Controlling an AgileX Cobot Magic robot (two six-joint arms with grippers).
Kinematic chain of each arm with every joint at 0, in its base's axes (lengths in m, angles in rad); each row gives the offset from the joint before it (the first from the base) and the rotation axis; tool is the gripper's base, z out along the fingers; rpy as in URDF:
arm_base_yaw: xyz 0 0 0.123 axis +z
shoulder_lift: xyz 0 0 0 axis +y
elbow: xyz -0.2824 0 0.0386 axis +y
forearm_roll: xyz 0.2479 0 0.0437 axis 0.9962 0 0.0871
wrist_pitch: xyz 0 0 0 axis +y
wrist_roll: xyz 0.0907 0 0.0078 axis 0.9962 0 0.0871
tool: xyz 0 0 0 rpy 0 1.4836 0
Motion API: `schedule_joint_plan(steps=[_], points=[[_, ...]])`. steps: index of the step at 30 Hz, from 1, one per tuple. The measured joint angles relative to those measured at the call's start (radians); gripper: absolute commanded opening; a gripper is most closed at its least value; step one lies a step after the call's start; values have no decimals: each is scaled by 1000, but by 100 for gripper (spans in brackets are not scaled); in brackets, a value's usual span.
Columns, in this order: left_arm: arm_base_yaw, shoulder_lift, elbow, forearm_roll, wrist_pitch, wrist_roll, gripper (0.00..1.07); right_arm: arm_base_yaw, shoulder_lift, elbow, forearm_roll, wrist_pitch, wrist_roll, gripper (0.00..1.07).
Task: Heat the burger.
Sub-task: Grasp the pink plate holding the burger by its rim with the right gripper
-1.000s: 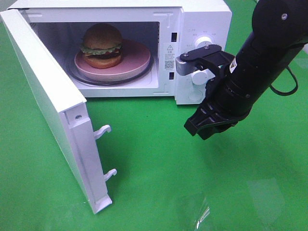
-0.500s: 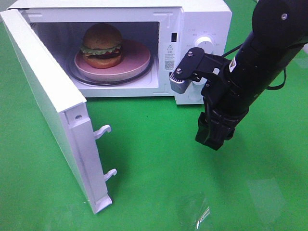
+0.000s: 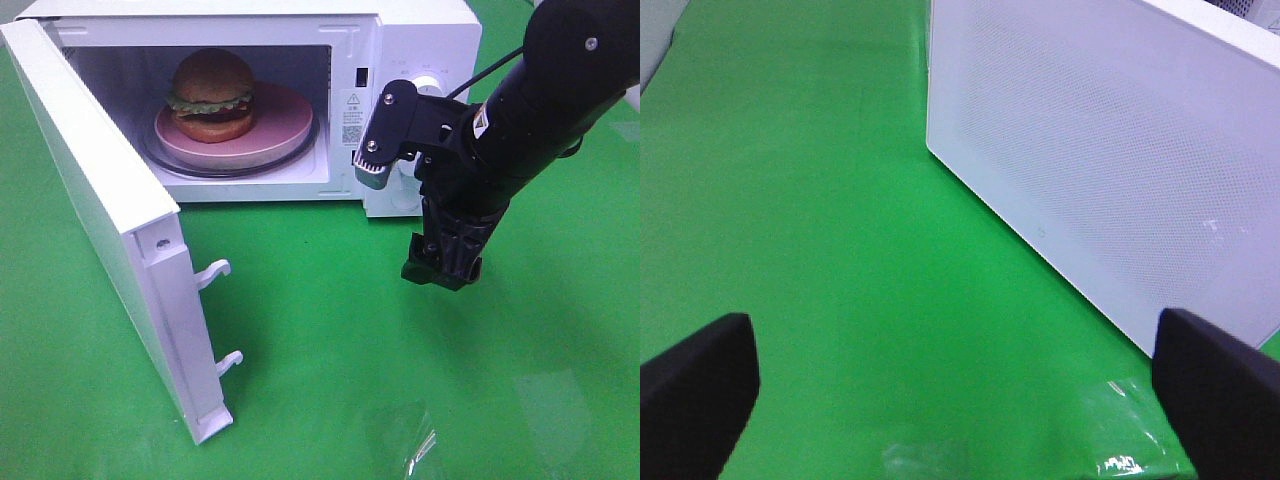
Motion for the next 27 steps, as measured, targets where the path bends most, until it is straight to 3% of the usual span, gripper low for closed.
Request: schedule_joint_plan(steps=[19,27], points=[[0,0,0,0,0,0,100,0,0,0,-117,-259,-373,88],[0,0,0,0,0,0,100,20,10,-10,-117,-284,-392,88]])
